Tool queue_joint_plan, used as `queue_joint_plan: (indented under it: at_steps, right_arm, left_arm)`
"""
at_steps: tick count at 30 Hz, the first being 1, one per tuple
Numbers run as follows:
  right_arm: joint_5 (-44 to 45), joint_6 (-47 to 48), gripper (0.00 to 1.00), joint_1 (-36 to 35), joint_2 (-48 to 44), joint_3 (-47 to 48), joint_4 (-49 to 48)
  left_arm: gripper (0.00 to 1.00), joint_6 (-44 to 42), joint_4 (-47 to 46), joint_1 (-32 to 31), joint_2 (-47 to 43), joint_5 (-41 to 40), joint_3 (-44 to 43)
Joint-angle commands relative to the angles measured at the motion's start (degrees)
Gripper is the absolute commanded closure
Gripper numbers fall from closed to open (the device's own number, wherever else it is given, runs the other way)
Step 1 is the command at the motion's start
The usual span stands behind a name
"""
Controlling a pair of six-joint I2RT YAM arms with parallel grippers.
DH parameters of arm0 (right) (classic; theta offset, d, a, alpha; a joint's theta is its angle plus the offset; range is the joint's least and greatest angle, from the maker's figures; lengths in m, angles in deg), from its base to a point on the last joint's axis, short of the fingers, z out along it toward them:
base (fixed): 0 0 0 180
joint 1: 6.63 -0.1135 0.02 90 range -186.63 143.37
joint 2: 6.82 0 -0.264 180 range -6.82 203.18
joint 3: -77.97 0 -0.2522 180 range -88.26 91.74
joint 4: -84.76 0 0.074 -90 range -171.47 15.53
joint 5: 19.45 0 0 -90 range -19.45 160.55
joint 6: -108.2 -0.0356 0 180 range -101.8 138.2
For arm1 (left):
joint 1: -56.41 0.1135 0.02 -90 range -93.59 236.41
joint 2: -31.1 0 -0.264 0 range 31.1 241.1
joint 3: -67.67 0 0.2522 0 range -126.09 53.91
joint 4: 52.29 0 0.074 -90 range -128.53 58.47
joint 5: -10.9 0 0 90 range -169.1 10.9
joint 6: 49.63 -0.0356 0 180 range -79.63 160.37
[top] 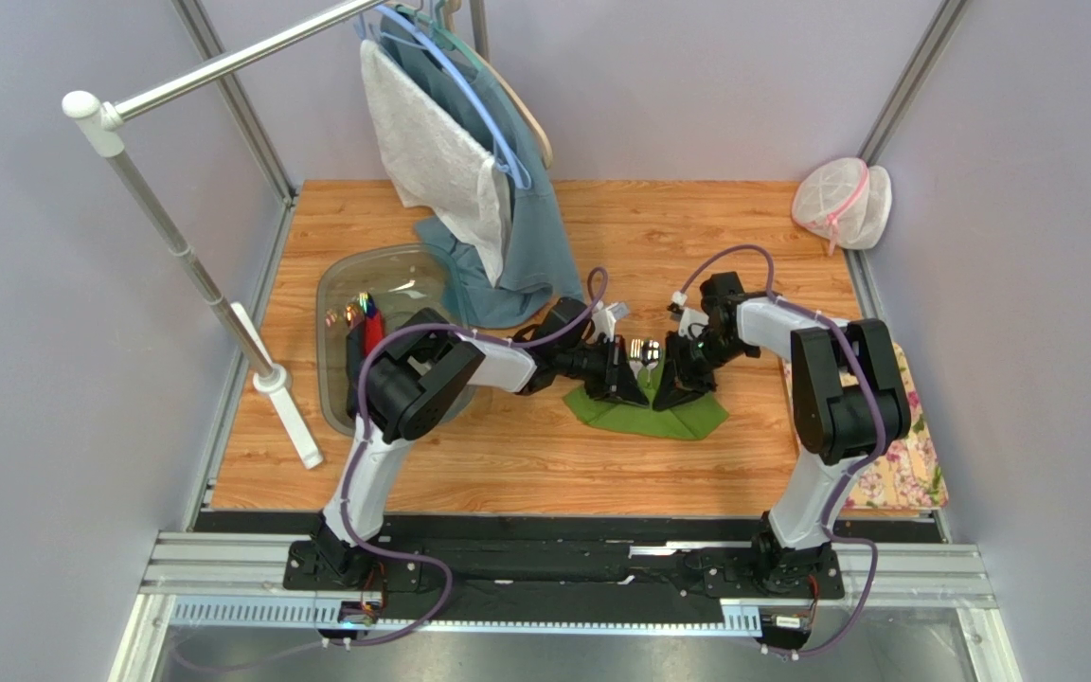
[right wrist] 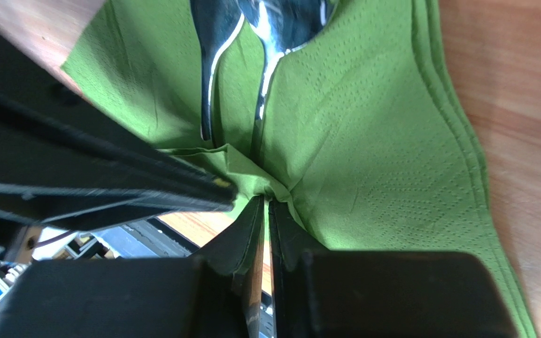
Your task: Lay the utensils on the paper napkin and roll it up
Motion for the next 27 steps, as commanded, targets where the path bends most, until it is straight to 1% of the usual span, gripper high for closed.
queue_joint_plan:
  at_steps: [1,8,10,11,12,14,15,17,18,20,21,22,27]
  right_arm:
    - [0.6,-0.1,0.90,-0.1,0.1,2.4,0.3]
    - [1.2,0.2,0.88,0.0,-1.7,2.9,2.5]
    - [2.0,0.3,0.85,0.2,-3.0,3.8,4.4]
    - [2.5,0.3,0.81,0.7,-3.5,4.1,5.0]
    - [3.3,0.4,0.70,1.2,-4.2,4.3,5.7]
    - [3.7,0.6,0.56,2.8,-6.4,4.7,7.6]
    - [4.6,1.1,0.47,3.3,-7.1,4.8,8.2]
    - [6.3,2.0,0.40,4.4,-8.9,5.1,9.9]
    - [8.4,2.4,0.33,4.8,-9.3,5.1,10.4]
    - [10.5,2.9,0.26,5.5,-10.0,5.0,11.4]
    - [12.8,2.8,0.21,5.8,-10.1,4.9,11.6]
    - [13.6,2.9,0.19,6.5,-10.0,4.8,11.8]
    - [18.2,3.0,0.16,8.5,-7.3,4.3,11.9]
  left_arm:
    - [0.98,1.5,-2.6,0.3,1.2,-1.1,-2.3]
    - [0.98,2.6,-2.8,0.4,2.6,-1.5,-2.5]
    - [0.98,2.6,-2.6,0.4,2.8,-1.5,-2.5]
    - [0.99,2.7,-2.6,0.4,2.8,-1.5,-2.5]
    - [0.99,2.8,-2.4,0.4,2.8,-1.4,-2.5]
    - [0.99,2.9,-2.4,0.4,2.9,-1.3,-2.5]
    - [0.99,2.7,-2.5,0.4,2.9,-1.3,-2.5]
    - [0.99,2.4,-2.4,0.4,2.8,-1.2,-2.6]
    - [0.99,2.4,-2.3,0.4,2.8,-1.2,-2.6]
    - [0.99,2.4,-2.2,0.4,2.9,-1.1,-2.9]
    - [0.99,2.4,-2.2,0.4,3.0,-1.1,-3.0]
    - [0.99,2.4,-2.2,0.4,3.1,-1.0,-3.0]
    - [0.99,2.2,-2.1,0.4,3.2,-0.9,-3.3]
